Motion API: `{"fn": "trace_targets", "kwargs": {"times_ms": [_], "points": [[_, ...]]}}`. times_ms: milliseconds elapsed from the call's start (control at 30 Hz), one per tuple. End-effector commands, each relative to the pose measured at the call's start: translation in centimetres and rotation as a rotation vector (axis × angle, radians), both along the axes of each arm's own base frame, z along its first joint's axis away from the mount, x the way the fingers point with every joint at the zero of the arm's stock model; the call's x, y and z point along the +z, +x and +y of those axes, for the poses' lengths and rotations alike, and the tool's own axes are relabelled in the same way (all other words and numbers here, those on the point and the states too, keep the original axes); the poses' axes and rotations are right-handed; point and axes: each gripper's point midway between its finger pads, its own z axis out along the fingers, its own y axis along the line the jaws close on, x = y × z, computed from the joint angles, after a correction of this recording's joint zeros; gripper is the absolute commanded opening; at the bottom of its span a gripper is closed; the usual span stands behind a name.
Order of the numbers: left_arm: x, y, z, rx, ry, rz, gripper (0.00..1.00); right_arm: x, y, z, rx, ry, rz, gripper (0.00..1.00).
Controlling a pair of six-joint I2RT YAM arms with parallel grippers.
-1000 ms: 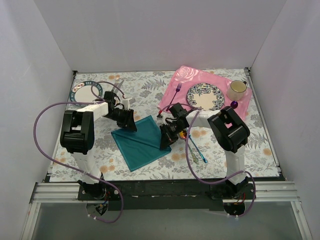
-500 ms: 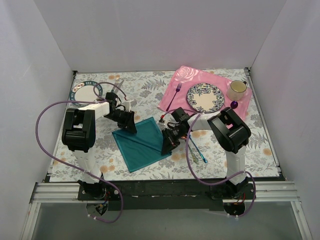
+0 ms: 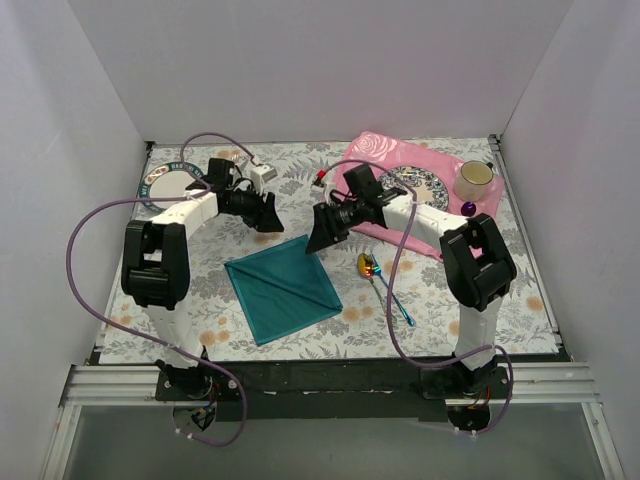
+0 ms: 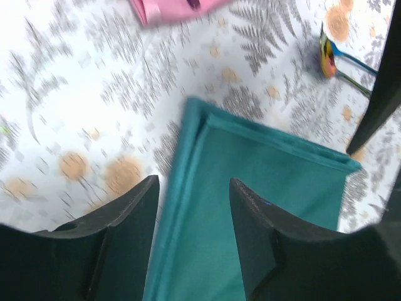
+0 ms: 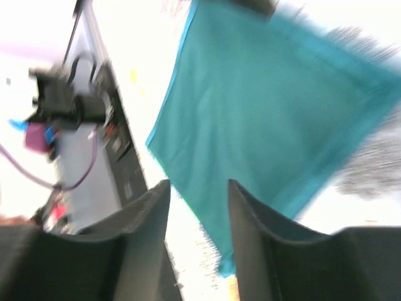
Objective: Fold the napkin into a case and place the utensils inside
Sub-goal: Pick up the upper triangle-folded napkin from the center of the board.
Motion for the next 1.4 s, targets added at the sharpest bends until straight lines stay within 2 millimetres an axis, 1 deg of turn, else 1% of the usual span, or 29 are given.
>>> {"fn": "trace_targets", "kwargs": {"times_ms": [0,33,100,167,200,300,333,433,500,567,733,800,933,967,1033,1100,1267,1300,1367], "points": [[-0.1,2.6,-1.1,-0.044,-0.001,-0.095,0.5,0.6,5.0,-0.9,-0.083,-0.013,-0.113,0.61],[-0.5,2.7,-1.2,-0.053,0.005,-0.098,0.5,0.4,6.0,-0.9,-0.1,-0.016,-0.127,0.68],[-1.5,2.5,-1.4,-0.075,0.007,-0.09,0.5,0.3,7.2,-0.7,-0.118,-0.011,-0.155,0.75],[-2.3,2.4,-1.7,-0.092,0.017,-0.091,0.48,0.0,8.0,-0.2,-0.13,-0.004,-0.162,0.77],[-2.9,2.3,-2.0,-0.1,0.023,-0.08,0.47,-0.5,8.4,-0.1,-0.137,-0.006,-0.155,0.78],[-3.7,2.0,-2.7,-0.124,0.024,-0.068,0.45,-0.5,9.4,0.5,-0.147,0.011,-0.163,0.79],[-4.3,1.8,-2.8,-0.13,0.029,-0.057,0.44,-1.1,9.6,0.7,-0.149,0.011,-0.159,0.79],[-5.0,1.3,-3.4,-0.155,0.027,-0.034,0.4,-1.6,9.8,0.8,-0.15,0.014,-0.153,0.82],[-5.2,1.0,-3.7,-0.171,0.02,-0.028,0.38,-2.0,9.9,0.9,-0.15,0.013,-0.153,0.87],[-5.4,0.8,-3.9,-0.178,0.013,-0.018,0.35,-2.3,10.2,1.0,-0.155,0.013,-0.159,0.88],[-5.4,0.4,-4.3,-0.2,-0.012,-0.003,0.22,-3.1,10.6,1.1,-0.156,0.008,-0.164,0.89],[-5.2,0.1,-4.5,-0.211,-0.025,-0.007,0.2,-3.4,10.8,1.2,-0.154,0.008,-0.173,0.89],[-4.3,-0.1,-4.7,-0.231,-0.04,-0.042,0.07,-4.2,11.1,1.0,-0.148,0.0,-0.192,0.88],[-4.2,-0.1,-4.7,-0.233,-0.04,-0.051,0.03,-4.5,11.1,1.0,-0.142,-0.002,-0.195,0.89],[-3.8,-0.2,-4.7,-0.237,-0.039,-0.07,0.0,-4.9,11.2,1.1,-0.136,-0.003,-0.203,0.88],[-3.7,-0.4,-4.7,-0.244,-0.037,-0.082,0.0,-5.4,11.3,1.1,-0.134,-0.004,-0.205,0.88],[-3.0,-0.7,-4.6,-0.258,-0.037,-0.113,0.0,-5.8,11.4,1.6,-0.128,0.023,-0.193,0.86],[-2.9,-0.8,-4.7,-0.264,-0.039,-0.119,0.0,-6.2,11.3,1.6,-0.128,0.021,-0.19,0.85],[-2.4,-1.0,-4.7,-0.274,-0.048,-0.133,0.0,-6.3,11.7,1.8,-0.129,0.033,-0.203,0.84]]}}
